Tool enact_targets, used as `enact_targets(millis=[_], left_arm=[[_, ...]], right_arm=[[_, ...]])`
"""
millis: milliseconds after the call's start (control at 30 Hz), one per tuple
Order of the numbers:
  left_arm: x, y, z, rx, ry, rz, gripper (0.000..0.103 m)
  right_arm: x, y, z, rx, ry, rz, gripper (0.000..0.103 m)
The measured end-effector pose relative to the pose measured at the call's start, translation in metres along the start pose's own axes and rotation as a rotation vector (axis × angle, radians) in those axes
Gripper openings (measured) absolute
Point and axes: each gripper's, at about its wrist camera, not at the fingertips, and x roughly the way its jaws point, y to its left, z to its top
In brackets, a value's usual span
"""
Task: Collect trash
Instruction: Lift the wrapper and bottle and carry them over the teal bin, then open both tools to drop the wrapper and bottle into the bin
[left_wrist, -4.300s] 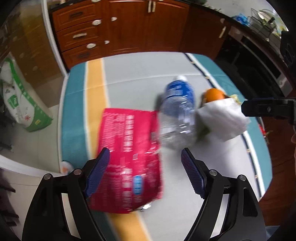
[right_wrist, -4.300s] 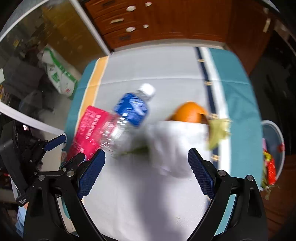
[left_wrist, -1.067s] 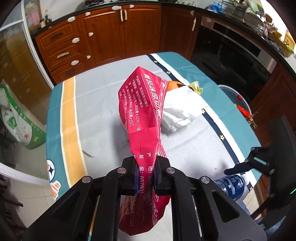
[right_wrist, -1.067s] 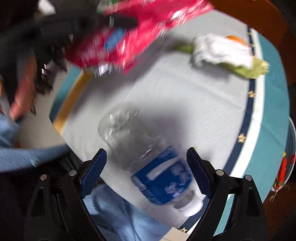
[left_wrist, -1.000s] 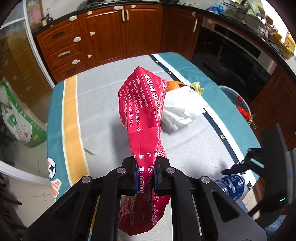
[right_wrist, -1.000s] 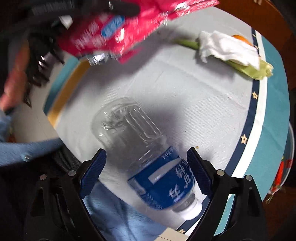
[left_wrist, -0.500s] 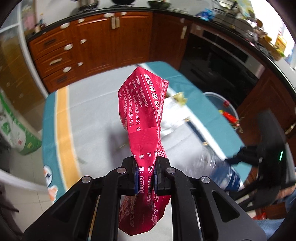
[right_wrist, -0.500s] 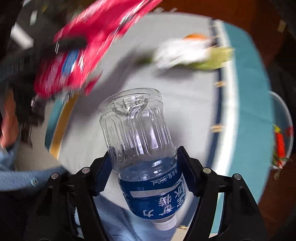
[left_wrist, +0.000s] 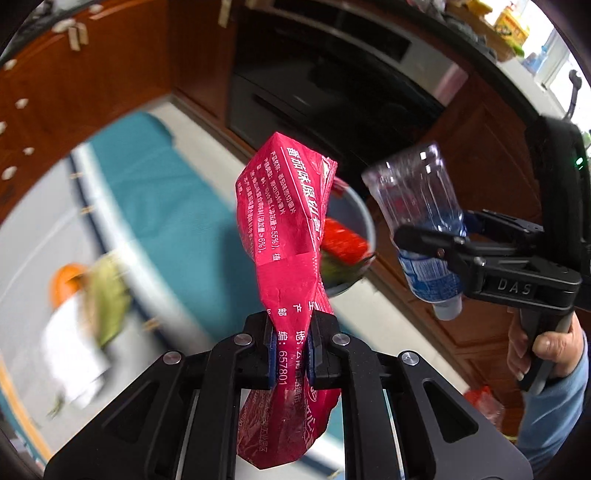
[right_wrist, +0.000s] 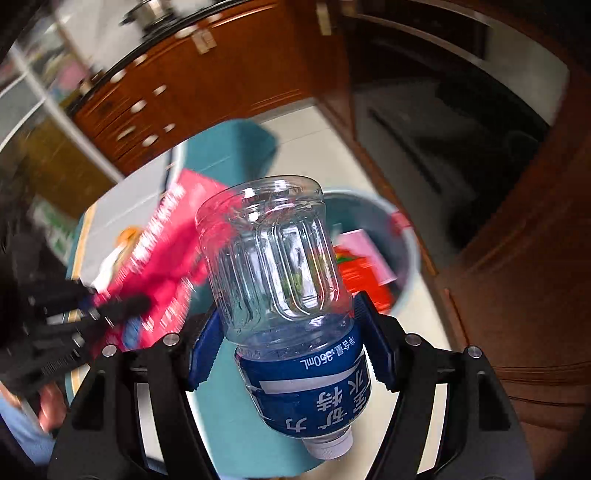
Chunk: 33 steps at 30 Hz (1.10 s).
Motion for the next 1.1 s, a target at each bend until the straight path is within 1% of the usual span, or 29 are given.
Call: enact_targets(millis=[100,200,333,467,633,700,900,933,967,1000,1033,1067,1100], left_arm=[[0.043,-0.016,0.023,-0.025,0.065,-0.026,0.012],[0.082,-0.019,0.039,-0.08,0.121,-0.04,0.012],[0.123,-0.013,0.048,-0.128,0.17,-0.022,0.012],[0.151,-0.007,0.055,-0.136,0.2,0.009,0.012],[0.176,-0.005,0.055,-0.117,0.206,0.041,0.012],[0.183,-0.002,0.054,-0.104,0.206,0.059,0.014],[0.187,-0.012,0.057,-0.03,0.161,0.14,0.016],[0.186,-0.012,0.058,-0.022,0.153,0.146,0.017],[0.185,-0.012,0.06,-0.013,0.15,0.142,0.025],[0.184,-0.014,0.061,0.001,0.144,0.143,0.031],[0.181,-0.016,0.061,0.015,0.133,0.153,0.04],[0.175,-0.019,0.062,0.035,0.109,0.172,0.048],[0.172,-0.02,0.062,0.048,0.089,0.18,0.051]], right_arm=[[0.011,-0.029,0.017,0.046,0.013,-0.006,0.066],[0.034,-0.041,0.031,0.065,0.046,-0.002,0.066],[0.069,-0.051,0.049,0.06,0.117,0.008,0.066],[0.099,-0.054,0.057,0.044,0.176,0.028,0.066],[0.135,-0.055,0.057,0.053,0.232,0.037,0.066],[0.151,-0.057,0.055,0.059,0.258,0.039,0.066],[0.177,-0.064,0.05,0.078,0.289,0.031,0.066],[0.178,-0.067,0.052,0.093,0.288,0.039,0.066],[0.178,-0.07,0.054,0.109,0.287,0.047,0.067],[0.176,-0.074,0.056,0.14,0.29,0.063,0.067],[0.175,-0.077,0.057,0.156,0.291,0.075,0.068],[0.171,-0.078,0.059,0.166,0.285,0.085,0.071],[0.168,-0.078,0.061,0.163,0.275,0.086,0.077]])
